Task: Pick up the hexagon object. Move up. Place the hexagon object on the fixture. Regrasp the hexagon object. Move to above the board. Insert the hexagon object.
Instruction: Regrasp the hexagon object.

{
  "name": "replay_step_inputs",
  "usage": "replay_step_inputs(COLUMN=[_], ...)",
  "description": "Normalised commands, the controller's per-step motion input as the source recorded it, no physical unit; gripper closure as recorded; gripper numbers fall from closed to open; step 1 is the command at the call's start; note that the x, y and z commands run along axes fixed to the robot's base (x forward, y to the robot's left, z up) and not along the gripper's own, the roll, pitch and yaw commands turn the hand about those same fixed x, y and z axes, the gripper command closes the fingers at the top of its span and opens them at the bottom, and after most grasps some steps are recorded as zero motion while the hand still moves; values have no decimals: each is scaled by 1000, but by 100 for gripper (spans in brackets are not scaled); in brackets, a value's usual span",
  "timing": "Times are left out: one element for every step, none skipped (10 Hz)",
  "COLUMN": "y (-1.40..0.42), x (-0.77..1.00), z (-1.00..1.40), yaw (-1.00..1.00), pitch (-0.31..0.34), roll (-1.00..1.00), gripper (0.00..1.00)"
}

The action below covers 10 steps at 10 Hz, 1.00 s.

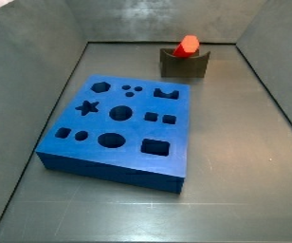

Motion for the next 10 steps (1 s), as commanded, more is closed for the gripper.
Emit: replay_step_inputs(y=[-174,-82,-64,-48,-40,-28,-24,-24,-21,-20], x=[-5,-15,-16,-23,-25,-26,-21,-19,-14,-3], z=[89,63,51,26,22,9,7,12,11,8], yaw=[27,27,27,27,27,28,29,29,30,32], pitch=[44,43,43,38,36,31,28,24,22,17], roll=[1000,1000,1000,1000,1000,1000,1000,1000,1000,1000], gripper=[0,0,0,0,0,0,0,0,0,0])
